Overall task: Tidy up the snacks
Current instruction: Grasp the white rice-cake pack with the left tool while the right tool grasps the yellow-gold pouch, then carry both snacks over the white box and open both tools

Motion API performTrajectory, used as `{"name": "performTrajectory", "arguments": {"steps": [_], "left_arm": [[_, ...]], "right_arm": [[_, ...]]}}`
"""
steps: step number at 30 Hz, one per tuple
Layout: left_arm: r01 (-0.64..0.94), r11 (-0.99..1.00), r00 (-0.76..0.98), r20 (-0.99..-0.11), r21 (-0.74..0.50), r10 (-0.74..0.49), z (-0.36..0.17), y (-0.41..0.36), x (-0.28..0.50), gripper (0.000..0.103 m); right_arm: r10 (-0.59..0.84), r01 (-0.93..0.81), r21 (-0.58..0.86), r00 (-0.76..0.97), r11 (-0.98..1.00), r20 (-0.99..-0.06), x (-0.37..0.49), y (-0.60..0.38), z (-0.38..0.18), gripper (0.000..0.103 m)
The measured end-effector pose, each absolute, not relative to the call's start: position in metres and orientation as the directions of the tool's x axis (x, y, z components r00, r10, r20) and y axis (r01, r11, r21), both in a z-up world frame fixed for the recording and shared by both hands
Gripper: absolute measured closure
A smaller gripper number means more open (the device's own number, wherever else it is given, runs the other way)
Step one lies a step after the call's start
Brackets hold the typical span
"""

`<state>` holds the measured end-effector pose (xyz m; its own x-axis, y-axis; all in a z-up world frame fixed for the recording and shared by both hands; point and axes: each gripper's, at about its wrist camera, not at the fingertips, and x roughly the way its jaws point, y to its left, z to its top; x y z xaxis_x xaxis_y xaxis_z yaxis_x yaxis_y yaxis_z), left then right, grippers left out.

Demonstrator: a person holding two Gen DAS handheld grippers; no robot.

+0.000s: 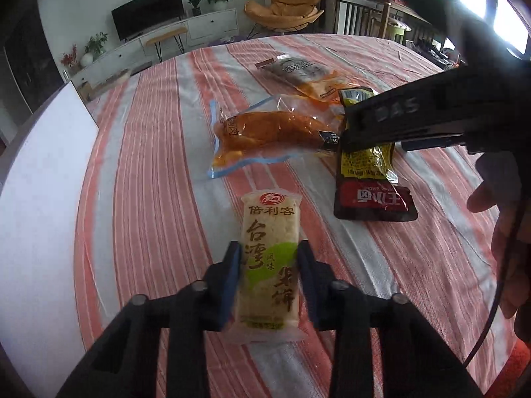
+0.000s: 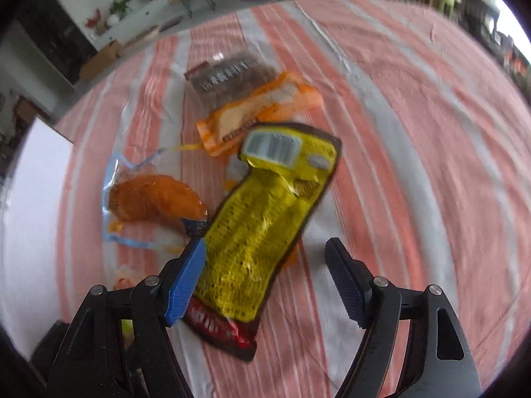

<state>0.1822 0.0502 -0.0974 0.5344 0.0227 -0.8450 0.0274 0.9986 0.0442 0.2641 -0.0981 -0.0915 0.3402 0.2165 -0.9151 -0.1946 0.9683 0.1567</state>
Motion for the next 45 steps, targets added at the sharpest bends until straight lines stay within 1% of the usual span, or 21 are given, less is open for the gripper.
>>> {"name": "performTrajectory", "arguments": {"steps": [2,6,14,15,16,17,19,21,23,27,30,31,32,35,36,37,38,40,41,44,45], "left_arm": [[0.027,0.998,0.541,-0.840,0.055,0.031,-0.098,0.047,0.180,0.072],[0.025,0.998,0.547,-0.837,0.053,0.031,-0.098,0.047,0.179,0.073],[0.030,0.999,0.543,-0.839,0.039,0.016,-0.096,0.045,0.174,0.074],[0.030,0.999,0.545,-0.839,0.024,0.003,-0.095,0.046,0.173,0.075],[0.029,0.999,0.545,-0.838,0.013,-0.005,-0.094,0.046,0.173,0.075],[0.031,1.000,0.549,-0.836,-0.004,-0.020,-0.090,0.047,0.170,0.075],[0.031,0.999,0.556,-0.831,-0.016,-0.030,-0.085,0.048,0.167,0.075],[0.022,0.999,0.560,-0.827,-0.031,-0.038,-0.083,0.051,0.164,0.075],[0.008,0.996,0.549,-0.833,-0.086,-0.076,-0.082,0.059,0.158,0.075],[0.002,0.979,0.586,-0.793,-0.204,-0.166,-0.052,0.078,0.129,0.075],[0.006,0.962,0.622,-0.752,-0.274,-0.218,-0.020,0.093,0.112,0.075],[0.006,0.960,0.640,-0.737,-0.278,-0.218,-0.008,0.098,0.106,0.075],[0.004,0.961,0.658,-0.723,-0.277,-0.211,0.003,0.103,0.101,0.075],[-0.005,0.960,0.694,-0.692,-0.279,-0.198,0.029,0.119,0.088,0.075],[-0.009,0.962,0.706,-0.683,-0.273,-0.187,0.038,0.126,0.082,0.075],[-0.013,0.963,0.714,-0.677,-0.269,-0.179,0.045,0.133,0.077,0.075],[-0.021,0.964,0.723,-0.669,-0.266,-0.169,0.053,0.144,0.070,0.075],[-0.044,0.964,0.738,-0.659,-0.261,-0.145,0.065,0.168,0.056,0.075],[-0.065,0.968,0.748,-0.654,-0.243,-0.114,0.071,0.186,0.045,0.075],[-0.139,0.973,0.743,-0.669,-0.185,-0.021,0.071,0.230,0.021,0.075],[-0.163,0.971,0.735,-0.678,-0.172,0.003,0.068,0.243,0.015,0.075]], "right_arm": [[0.175,-0.204,0.111,0.328,0.973,-0.928,0.263,-0.090,-0.092,0.030],[0.135,-0.199,0.077,0.301,0.977,-0.944,0.260,-0.086,-0.090,0.046],[0.152,-0.201,0.092,0.308,0.975,-0.939,0.248,-0.097,-0.076,0.068],[0.162,-0.201,0.102,0.310,0.974,-0.937,0.247,-0.100,-0.075,0.077],[0.175,-0.196,0.116,0.321,0.974,-0.931,0.244,-0.106,-0.071,0.079],[0.196,-0.192,0.140,0.319,0.971,-0.927,0.242,-0.112,-0.068,0.096],[0.211,-0.179,0.158,0.330,0.971,-0.920,0.238,-0.124,-0.062,0.095],[0.205,-0.190,0.146,0.344,0.971,-0.916,0.236,-0.131,-0.061,0.086],[0.189,-0.205,0.118,0.370,0.972,-0.910,0.230,-0.133,-0.060,0.084],[0.231,-0.253,0.133,0.410,0.958,-0.883,0.195,-0.134,-0.046,0.090],[0.231,-0.230,0.142,0.432,0.963,-0.872,0.182,-0.138,-0.039,0.084],[0.223,-0.202,0.149,0.416,0.968,-0.881,0.188,-0.139,-0.042,0.049],[0.212,-0.176,0.153,0.395,0.972,-0.894,0.196,-0.138,-0.045,0.019],[0.172,-0.130,0.135,0.339,0.982,-0.925,0.222,-0.120,-0.065,0.020],[0.158,-0.138,0.118,0.328,0.983,-0.931,0.228,-0.111,-0.071,0.024],[0.108,-0.178,0.058,0.287,0.982,-0.952,0.235,-0.094,-0.086,0.021],[0.052,-0.210,-0.020,0.329,0.978,-0.943,0.234,-0.084,-0.085,0.031],[0.084,-0.193,0.023,0.310,0.981,-0.947,0.236,-0.085,-0.083,0.066],[0.077,-0.188,0.017,0.316,0.982,-0.946,0.235,-0.091,-0.079,0.070],[0.282,-0.109,0.262,0.269,0.959,-0.921,0.230,-0.138,-0.076,0.075],[0.400,-0.078,0.394,0.270,0.916,-0.876,0.223,-0.159,-0.072,0.075]]}}
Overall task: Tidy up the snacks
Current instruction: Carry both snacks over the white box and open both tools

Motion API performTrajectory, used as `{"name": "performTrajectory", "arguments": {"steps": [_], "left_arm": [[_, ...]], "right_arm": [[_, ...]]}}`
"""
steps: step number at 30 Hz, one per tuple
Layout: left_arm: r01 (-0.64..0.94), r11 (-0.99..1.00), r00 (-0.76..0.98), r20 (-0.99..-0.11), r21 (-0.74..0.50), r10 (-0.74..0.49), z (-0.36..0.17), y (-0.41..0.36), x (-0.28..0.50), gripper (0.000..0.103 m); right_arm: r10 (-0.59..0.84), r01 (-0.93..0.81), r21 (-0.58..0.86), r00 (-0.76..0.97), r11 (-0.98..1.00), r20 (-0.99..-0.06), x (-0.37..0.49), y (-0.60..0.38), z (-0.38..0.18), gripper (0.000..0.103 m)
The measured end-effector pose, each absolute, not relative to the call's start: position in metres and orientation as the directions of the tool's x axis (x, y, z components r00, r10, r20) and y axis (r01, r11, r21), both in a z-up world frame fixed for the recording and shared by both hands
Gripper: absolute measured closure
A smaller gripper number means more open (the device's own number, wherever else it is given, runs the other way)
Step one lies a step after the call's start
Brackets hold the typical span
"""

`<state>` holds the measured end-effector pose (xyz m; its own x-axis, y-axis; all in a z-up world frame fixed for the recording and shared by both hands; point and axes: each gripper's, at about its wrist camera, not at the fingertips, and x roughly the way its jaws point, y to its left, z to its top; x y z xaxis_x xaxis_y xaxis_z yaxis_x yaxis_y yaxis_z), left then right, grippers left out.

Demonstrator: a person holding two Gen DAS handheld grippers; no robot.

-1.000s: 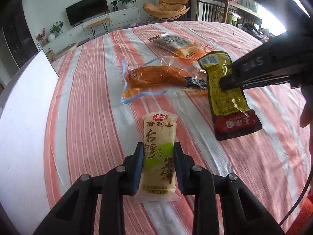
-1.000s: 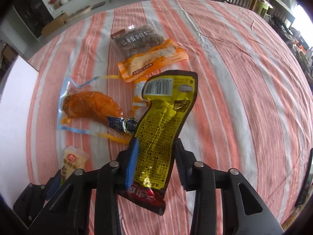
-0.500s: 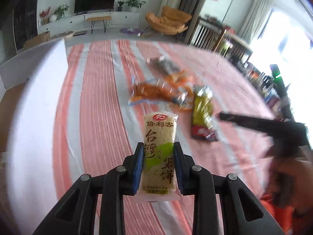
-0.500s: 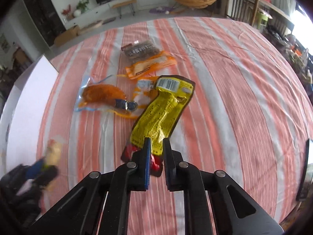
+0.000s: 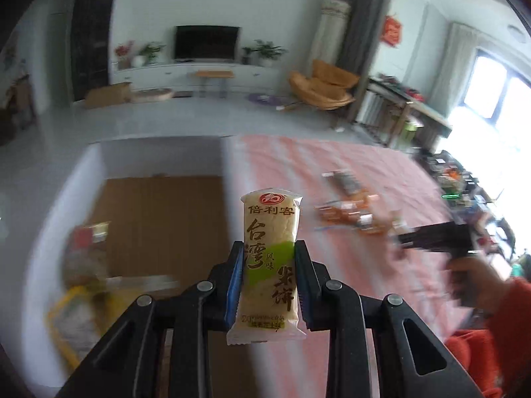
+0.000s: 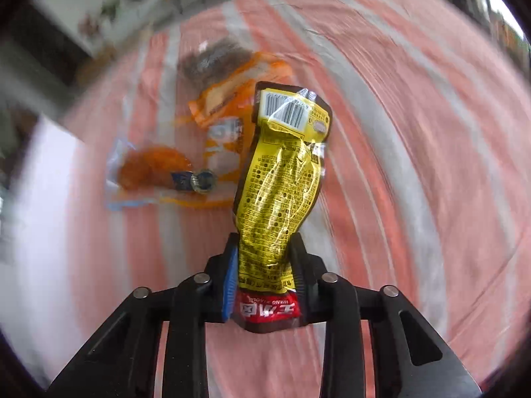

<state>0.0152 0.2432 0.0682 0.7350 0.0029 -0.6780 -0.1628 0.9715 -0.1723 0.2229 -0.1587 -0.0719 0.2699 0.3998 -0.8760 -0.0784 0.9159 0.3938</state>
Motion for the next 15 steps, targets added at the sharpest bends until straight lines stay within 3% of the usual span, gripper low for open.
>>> {"name": "performTrajectory", "arguments": {"steps": [5,8,9,10,11,12,13,15], "left_arm": [[-0.302,0.946,0.669,-0.733,-0.115,0.124,0.045,0.306,-0.007,0.075],[-0.376,0.921,0.628,-0.759,-0.101,0.173,0.034,0.333,-0.018,0.074],[-0.413,0.907,0.601,-0.774,-0.086,0.200,0.030,0.342,-0.021,0.072],[-0.435,0.897,0.584,-0.782,-0.076,0.217,0.027,0.346,-0.025,0.056],[-0.465,0.883,0.557,-0.796,-0.062,0.238,0.022,0.355,-0.027,0.042],[-0.480,0.876,0.546,-0.799,-0.053,0.251,0.020,0.359,-0.029,0.015],[-0.494,0.868,0.542,-0.796,-0.041,0.271,0.020,0.363,-0.032,0.009],[-0.501,0.865,0.541,-0.786,-0.014,0.301,0.021,0.362,-0.038,0.009]], "right_arm": [[0.700,-0.172,0.682,0.262,0.711,-0.664,0.181,-0.152,-0.014,0.075],[0.809,-0.361,0.729,0.159,0.581,-0.566,0.149,-0.074,0.042,0.074],[0.823,-0.424,0.721,0.123,0.548,-0.554,0.138,-0.043,0.058,0.067],[0.833,-0.480,0.710,0.086,0.515,-0.547,0.126,-0.008,0.072,0.058],[0.835,-0.524,0.697,0.049,0.489,-0.548,0.114,0.025,0.082,0.039],[0.833,-0.562,0.685,0.011,0.463,-0.554,0.106,0.054,0.088,0.022],[0.825,-0.604,0.666,-0.026,0.438,-0.565,0.096,0.083,0.092,0.022],[0.797,-0.669,0.605,-0.030,0.432,-0.603,0.084,0.114,0.099,0.023]]}}
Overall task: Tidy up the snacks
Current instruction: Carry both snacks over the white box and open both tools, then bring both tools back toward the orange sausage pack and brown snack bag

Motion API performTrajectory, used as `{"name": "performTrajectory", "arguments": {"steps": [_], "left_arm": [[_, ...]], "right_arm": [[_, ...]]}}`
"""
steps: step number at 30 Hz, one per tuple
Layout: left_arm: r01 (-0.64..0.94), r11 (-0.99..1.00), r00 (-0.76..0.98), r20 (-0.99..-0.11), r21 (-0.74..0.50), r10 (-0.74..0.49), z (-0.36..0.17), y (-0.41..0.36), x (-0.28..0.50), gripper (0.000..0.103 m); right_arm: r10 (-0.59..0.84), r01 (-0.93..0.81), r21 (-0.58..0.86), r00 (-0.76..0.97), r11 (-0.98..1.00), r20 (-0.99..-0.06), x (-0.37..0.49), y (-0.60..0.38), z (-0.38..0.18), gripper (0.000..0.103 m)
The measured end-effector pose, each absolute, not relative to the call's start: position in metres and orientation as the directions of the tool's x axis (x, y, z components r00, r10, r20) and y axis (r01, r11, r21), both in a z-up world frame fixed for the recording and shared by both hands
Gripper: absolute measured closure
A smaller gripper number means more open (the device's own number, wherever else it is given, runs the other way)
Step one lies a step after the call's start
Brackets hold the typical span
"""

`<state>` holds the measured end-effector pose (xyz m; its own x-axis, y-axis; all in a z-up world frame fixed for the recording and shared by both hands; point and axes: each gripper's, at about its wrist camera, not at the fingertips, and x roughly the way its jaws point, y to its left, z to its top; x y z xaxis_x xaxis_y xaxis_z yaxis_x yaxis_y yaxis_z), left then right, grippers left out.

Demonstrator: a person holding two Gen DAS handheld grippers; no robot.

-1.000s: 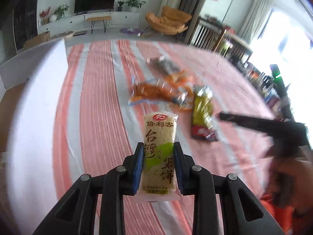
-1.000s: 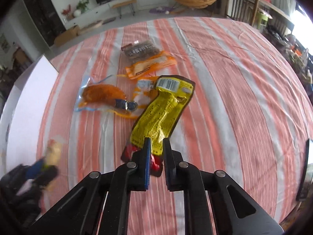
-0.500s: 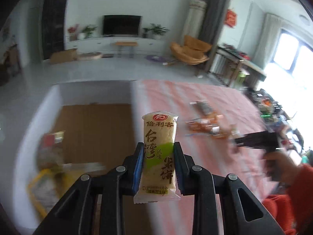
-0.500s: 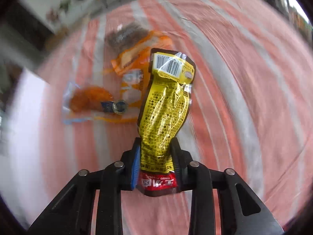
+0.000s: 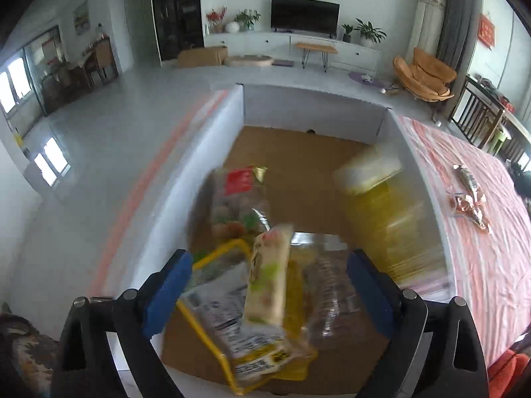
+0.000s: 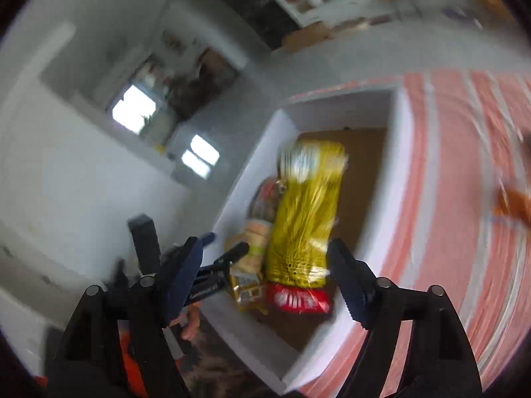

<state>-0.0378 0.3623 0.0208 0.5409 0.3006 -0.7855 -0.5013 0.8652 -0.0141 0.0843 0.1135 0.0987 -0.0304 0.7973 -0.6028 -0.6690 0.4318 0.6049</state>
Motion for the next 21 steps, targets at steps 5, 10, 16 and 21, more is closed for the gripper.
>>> {"name": "performTrajectory", "arguments": {"steps": [5,10,16,21], "left_arm": [[-0.399,0.917,0.643,-0.717,-0.014,0.269,0.049,0.327,-0.022,0.009],[0.122,0.991,0.682,-0.721,-0.049,-0.120,0.086,0.221,0.072,0.000],[0.576,0.817,0.416,-0.865,0.011,-0.281,0.017,0.077,0.236,0.001],[0.674,0.730,0.359,-0.913,0.109,-0.196,-0.069,0.037,0.327,0.006]], "right_arm": [[0.789,-0.688,0.522,0.122,0.505,-0.603,0.091,0.069,0.106,0.023],[0.674,-0.539,0.446,0.359,0.714,-0.645,0.151,-0.064,0.085,0.023],[0.532,-0.308,0.435,0.458,0.846,-0.712,0.193,-0.193,0.058,0.022],[0.527,-0.266,0.455,0.446,0.850,-0.723,0.191,-0.238,0.042,0.022]]}}
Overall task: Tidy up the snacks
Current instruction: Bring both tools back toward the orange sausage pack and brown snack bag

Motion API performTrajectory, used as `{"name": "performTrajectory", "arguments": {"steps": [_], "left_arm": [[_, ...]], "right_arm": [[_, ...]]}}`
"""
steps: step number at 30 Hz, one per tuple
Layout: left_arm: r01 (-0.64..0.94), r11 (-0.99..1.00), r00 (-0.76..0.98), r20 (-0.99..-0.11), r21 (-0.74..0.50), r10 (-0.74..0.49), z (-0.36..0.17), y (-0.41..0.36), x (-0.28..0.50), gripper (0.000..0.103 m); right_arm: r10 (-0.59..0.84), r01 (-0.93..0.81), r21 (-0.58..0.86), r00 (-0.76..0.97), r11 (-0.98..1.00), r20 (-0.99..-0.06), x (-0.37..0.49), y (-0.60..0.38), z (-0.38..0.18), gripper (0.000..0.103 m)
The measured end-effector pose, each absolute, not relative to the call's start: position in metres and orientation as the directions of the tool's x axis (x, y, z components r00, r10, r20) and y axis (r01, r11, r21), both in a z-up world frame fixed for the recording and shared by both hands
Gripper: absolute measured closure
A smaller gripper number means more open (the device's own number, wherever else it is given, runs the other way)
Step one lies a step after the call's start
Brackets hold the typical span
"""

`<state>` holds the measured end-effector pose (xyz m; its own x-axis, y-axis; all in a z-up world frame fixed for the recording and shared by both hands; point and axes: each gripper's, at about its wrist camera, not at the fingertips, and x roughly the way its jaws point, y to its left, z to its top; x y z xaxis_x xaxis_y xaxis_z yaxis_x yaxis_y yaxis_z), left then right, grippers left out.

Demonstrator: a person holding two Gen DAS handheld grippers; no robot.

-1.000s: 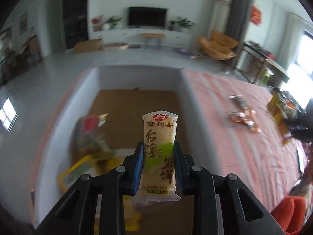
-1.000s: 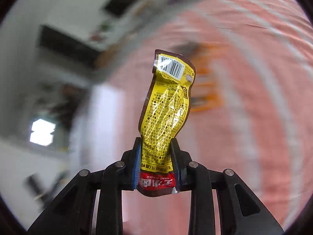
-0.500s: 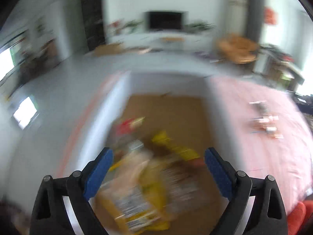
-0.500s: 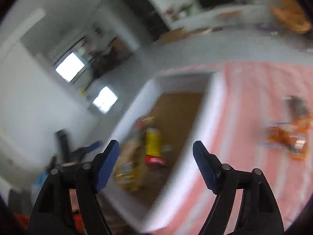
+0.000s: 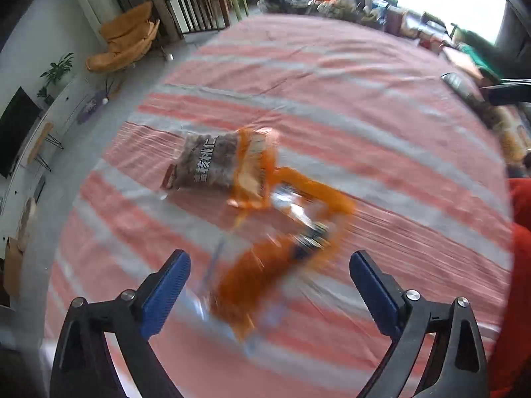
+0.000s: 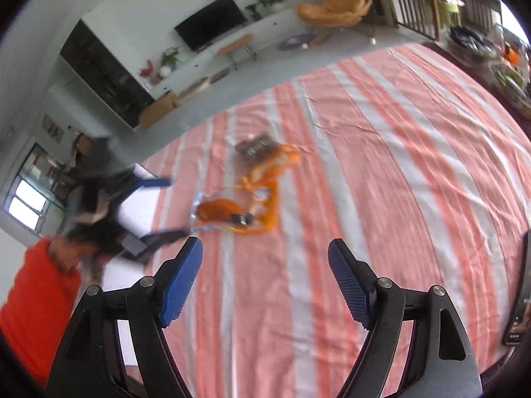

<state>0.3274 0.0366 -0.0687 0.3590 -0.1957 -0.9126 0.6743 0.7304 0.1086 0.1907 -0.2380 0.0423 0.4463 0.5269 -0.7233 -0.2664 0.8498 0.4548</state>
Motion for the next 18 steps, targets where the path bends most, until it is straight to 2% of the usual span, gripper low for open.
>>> {"name": "performTrajectory", "arguments": {"steps": [4,9,13,15,18], "left_arm": [[0.665,0.746,0.260,-0.945,0.026,-0.200,-0.115,0.040,0.353,0.007],[0.752,0.657,0.154,-0.960,-0.040,-0.235,-0.126,0.043,0.318,0.006],[0.758,0.653,0.167,-0.962,-0.014,-0.216,-0.128,0.041,0.297,0.005],[0.759,0.651,0.169,-0.966,0.000,-0.197,-0.131,0.040,0.285,0.000],[0.764,0.645,0.168,-0.966,0.002,-0.196,-0.131,0.046,0.271,0.000]], "right_arm": [[0.535,-0.249,0.474,0.437,0.844,-0.723,0.194,-0.260,0.027,0.022],[0.523,-0.289,0.436,0.433,0.852,-0.734,0.222,-0.255,0.026,0.022],[0.510,-0.401,0.364,0.361,0.841,-0.781,0.295,-0.195,0.015,0.022],[0.472,-0.449,0.307,0.319,0.839,-0.822,0.333,-0.155,-0.001,0.022],[0.387,-0.511,0.190,0.313,0.838,-0.867,0.382,-0.096,-0.033,0.023]]}}
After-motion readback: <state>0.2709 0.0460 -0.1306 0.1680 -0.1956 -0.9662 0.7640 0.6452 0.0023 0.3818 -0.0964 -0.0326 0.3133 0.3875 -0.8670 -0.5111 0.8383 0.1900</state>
